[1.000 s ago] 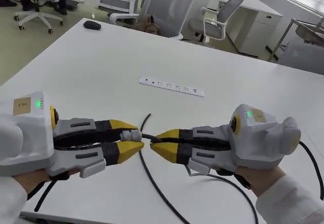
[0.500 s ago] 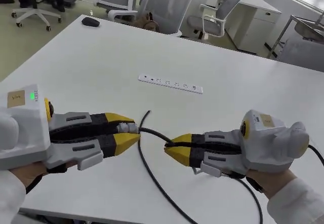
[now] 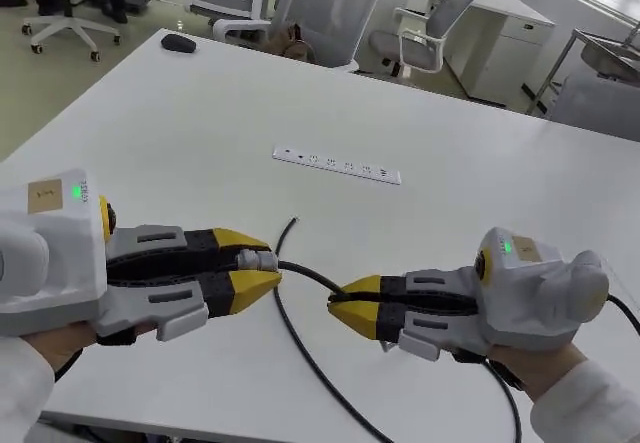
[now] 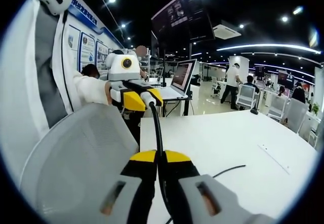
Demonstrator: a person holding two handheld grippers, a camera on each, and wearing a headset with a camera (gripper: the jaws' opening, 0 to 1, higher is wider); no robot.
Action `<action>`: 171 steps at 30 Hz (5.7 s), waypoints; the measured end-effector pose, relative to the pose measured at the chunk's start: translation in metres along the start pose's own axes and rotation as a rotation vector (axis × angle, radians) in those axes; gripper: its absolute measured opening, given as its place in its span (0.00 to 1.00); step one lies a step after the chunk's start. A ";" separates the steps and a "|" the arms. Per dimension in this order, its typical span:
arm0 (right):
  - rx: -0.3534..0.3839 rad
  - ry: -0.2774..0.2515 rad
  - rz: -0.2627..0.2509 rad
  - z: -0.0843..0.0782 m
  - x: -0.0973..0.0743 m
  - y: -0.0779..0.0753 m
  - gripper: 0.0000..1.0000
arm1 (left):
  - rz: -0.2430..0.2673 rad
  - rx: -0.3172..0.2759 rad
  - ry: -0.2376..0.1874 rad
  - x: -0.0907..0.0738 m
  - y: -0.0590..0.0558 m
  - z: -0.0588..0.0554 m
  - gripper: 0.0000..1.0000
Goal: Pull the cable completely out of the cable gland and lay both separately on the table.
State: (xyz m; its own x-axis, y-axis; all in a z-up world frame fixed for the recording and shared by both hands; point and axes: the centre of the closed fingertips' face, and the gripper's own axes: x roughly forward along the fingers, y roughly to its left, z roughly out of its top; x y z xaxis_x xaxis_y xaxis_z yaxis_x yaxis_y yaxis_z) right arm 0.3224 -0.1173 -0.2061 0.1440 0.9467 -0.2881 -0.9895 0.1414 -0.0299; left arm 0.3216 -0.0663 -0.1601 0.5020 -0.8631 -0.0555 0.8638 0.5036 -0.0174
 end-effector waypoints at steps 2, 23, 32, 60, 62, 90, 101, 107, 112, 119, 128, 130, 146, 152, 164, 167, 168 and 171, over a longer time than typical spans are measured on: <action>0.005 0.005 -0.002 0.000 0.000 0.000 0.03 | -0.001 -0.005 -0.002 0.000 0.000 0.000 0.18; -0.101 0.006 0.031 0.042 0.014 0.005 0.15 | -0.039 -0.031 -0.010 0.002 -0.008 0.001 0.18; -0.145 0.027 0.077 0.045 0.023 0.014 0.09 | -0.077 -0.024 -0.010 0.005 -0.017 0.001 0.18; -0.126 0.033 0.032 0.029 0.011 0.007 0.04 | -0.048 -0.048 -0.006 0.003 -0.009 -0.001 0.18; -0.117 0.030 0.022 0.028 0.008 0.005 0.04 | -0.045 -0.050 -0.009 0.002 -0.008 0.000 0.18; -0.044 0.043 -0.053 0.006 -0.019 -0.003 0.03 | -0.024 -0.060 -0.018 -0.001 -0.003 0.001 0.18; -0.029 0.049 -0.045 0.003 -0.017 -0.004 0.04 | -0.031 -0.058 -0.018 0.000 -0.005 0.002 0.18; -0.043 0.051 -0.055 0.005 -0.017 -0.007 0.09 | -0.047 -0.060 -0.016 0.001 -0.008 0.002 0.18; -0.057 0.029 -0.057 0.017 -0.014 -0.007 0.17 | -0.059 -0.051 -0.002 0.003 -0.011 -0.001 0.18; -0.102 0.016 -0.015 0.032 0.000 0.003 0.21 | -0.067 -0.054 0.000 0.003 -0.013 -0.001 0.18; -0.149 0.037 0.051 0.038 0.022 0.014 0.19 | -0.087 -0.056 -0.004 0.004 -0.017 -0.001 0.18; -0.154 0.043 0.062 0.038 0.025 0.016 0.18 | -0.093 -0.056 -0.005 0.004 -0.018 -0.001 0.18; -0.155 0.028 0.075 0.040 0.027 0.019 0.06 | -0.096 -0.058 -0.001 0.005 -0.019 -0.001 0.18; -0.152 0.028 0.075 0.038 0.027 0.019 0.06 | -0.096 -0.061 0.006 0.005 -0.019 -0.003 0.18; -0.122 0.026 0.041 0.031 0.016 0.012 0.05 | -0.078 -0.079 0.007 0.003 -0.015 -0.003 0.18; -0.118 0.028 0.037 0.030 0.015 0.012 0.05 | -0.079 -0.076 0.010 0.003 -0.015 -0.003 0.18; -0.117 0.028 0.036 0.029 0.014 0.012 0.05 | -0.079 -0.075 0.010 0.003 -0.015 -0.004 0.18; -0.112 0.031 0.029 0.027 0.012 0.012 0.04 | -0.078 -0.076 0.010 0.003 -0.014 -0.003 0.18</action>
State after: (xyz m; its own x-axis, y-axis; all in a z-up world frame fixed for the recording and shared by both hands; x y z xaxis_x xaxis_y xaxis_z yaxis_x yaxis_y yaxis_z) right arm 0.3130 -0.0966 -0.1838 0.1167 0.9403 -0.3197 -0.9887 0.0795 -0.1273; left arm 0.3105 -0.0761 -0.1634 0.4323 -0.8997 -0.0605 0.8944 0.4364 -0.0978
